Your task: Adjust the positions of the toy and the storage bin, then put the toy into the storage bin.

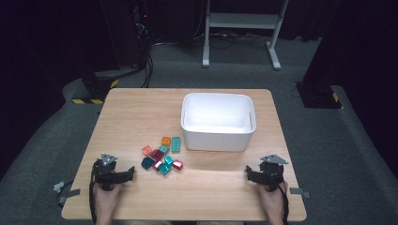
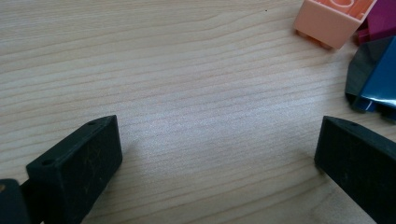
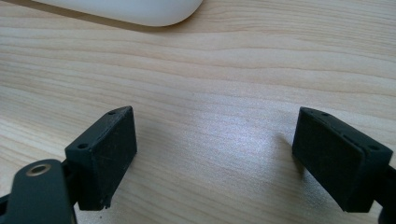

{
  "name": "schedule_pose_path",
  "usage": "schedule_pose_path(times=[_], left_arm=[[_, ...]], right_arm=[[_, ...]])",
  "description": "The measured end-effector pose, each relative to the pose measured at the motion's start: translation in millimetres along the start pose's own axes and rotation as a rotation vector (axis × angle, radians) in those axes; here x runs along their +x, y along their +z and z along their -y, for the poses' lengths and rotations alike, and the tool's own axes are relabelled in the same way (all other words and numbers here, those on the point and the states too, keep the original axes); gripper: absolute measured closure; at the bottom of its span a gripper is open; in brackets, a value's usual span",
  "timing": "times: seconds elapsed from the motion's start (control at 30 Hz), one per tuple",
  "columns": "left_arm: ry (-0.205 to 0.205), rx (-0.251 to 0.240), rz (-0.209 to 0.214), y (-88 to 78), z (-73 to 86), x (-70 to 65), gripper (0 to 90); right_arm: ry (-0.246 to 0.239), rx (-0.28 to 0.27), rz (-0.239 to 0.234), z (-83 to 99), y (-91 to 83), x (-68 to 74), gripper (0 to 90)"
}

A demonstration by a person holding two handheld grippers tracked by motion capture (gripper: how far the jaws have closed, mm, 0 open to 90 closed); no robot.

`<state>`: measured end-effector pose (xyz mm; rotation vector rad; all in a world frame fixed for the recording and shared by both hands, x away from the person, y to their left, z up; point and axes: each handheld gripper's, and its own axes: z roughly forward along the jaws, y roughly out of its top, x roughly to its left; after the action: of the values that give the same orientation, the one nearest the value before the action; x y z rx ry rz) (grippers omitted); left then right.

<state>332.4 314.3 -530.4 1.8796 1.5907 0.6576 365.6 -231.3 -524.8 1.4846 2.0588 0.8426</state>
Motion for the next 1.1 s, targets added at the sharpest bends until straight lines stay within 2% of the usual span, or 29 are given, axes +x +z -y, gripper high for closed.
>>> schedule_pose_path(times=[0.87, 1.0, 1.03, 1.1], left_arm=[[-0.002, 0.0, 0.001, -0.6, 0.0, -0.3, 1.5], [0.005, 0.01, 0.009, -2.2, -0.8, -1.1, 2.4], [-0.004, -0.001, 0.027, -3.9, -0.9, -0.2, 6.9], [-0.012, -0.019, 0.039, -5.4, -1.1, 1.1, 9.1]], right_arm=[[0.003, -0.001, 0.005, -0.5, 0.3, 0.5, 14.3], [0.003, -0.001, 0.005, -0.5, 0.3, 0.6, 14.3], [0.003, -0.001, 0.005, -0.5, 0.3, 0.7, 14.5], [0.002, -0.002, 0.003, -0.4, 0.2, 0.8, 14.9]])
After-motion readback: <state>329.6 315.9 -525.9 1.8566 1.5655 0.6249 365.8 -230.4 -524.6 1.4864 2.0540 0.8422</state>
